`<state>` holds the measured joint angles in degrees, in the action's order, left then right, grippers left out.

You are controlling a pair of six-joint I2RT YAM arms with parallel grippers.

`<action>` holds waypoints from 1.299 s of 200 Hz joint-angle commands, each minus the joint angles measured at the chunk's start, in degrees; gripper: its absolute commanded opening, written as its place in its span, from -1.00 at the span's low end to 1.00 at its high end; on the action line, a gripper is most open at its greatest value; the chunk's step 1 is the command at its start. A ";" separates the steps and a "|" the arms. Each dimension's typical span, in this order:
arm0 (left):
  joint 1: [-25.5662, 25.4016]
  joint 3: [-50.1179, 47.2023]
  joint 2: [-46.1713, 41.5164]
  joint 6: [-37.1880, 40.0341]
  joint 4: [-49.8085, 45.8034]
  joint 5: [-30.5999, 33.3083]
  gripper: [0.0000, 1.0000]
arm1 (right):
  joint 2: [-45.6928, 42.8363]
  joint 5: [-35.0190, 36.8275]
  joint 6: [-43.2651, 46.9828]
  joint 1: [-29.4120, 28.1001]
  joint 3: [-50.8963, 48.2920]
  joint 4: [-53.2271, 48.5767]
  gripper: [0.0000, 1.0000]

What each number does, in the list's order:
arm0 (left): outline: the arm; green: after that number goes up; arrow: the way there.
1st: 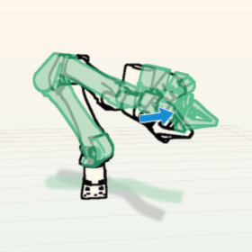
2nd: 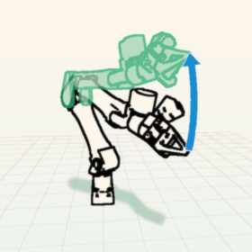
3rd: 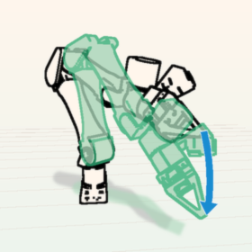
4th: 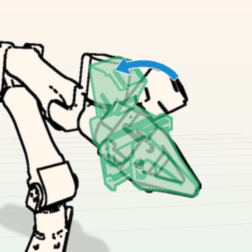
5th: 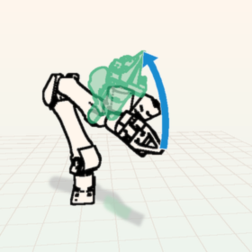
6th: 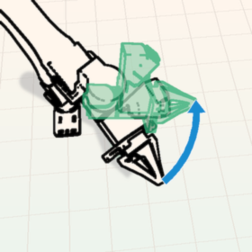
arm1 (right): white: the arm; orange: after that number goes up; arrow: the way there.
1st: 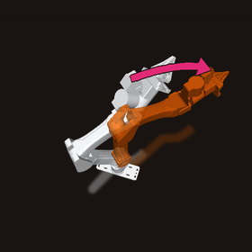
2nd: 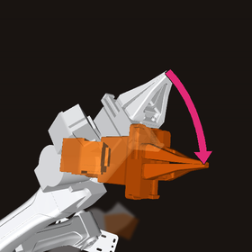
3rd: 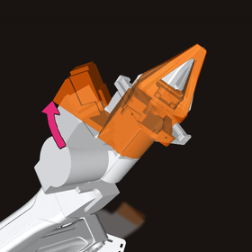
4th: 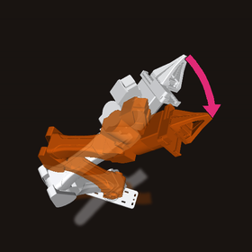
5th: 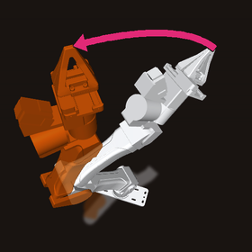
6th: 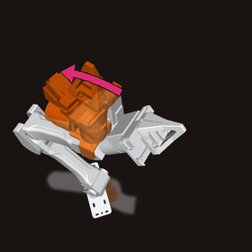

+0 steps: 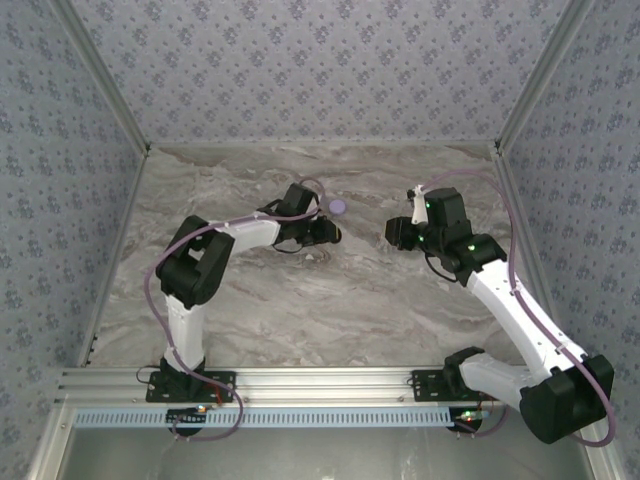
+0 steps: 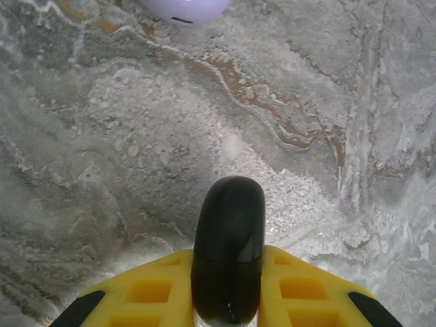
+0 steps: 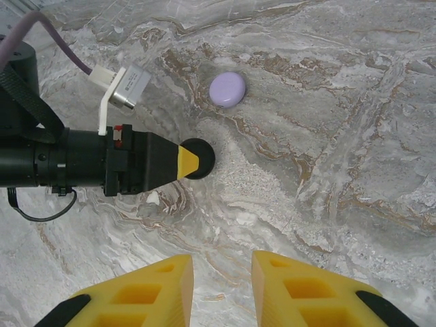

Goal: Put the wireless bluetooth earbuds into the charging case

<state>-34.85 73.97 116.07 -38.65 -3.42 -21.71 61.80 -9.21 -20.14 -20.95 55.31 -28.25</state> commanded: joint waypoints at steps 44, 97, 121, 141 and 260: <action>0.38 2.50 3.61 -1.23 -0.41 -1.85 -0.42 | -0.71 -0.46 -0.32 0.56 -0.45 -1.40 -0.39; 0.39 2.62 3.44 0.16 -2.28 0.36 0.10 | -0.80 -0.14 0.01 0.65 -0.47 -1.81 -0.38; 0.47 2.59 1.78 2.75 -4.72 2.69 0.27 | -0.76 -0.19 0.21 0.67 -0.70 -1.95 -0.33; 0.66 2.18 -0.46 5.18 -6.76 4.49 0.37 | -0.71 0.45 0.44 0.81 -1.14 -1.97 -0.21; 1.88 -8.21 -24.74 19.32 -18.28 27.21 0.49 | -1.87 22.13 6.35 1.92 -5.57 0.95 0.13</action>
<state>-33.74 68.51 96.27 -23.49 -17.87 -2.33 60.99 2.94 -16.16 -19.73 50.68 -28.84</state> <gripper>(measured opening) 0.735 0.561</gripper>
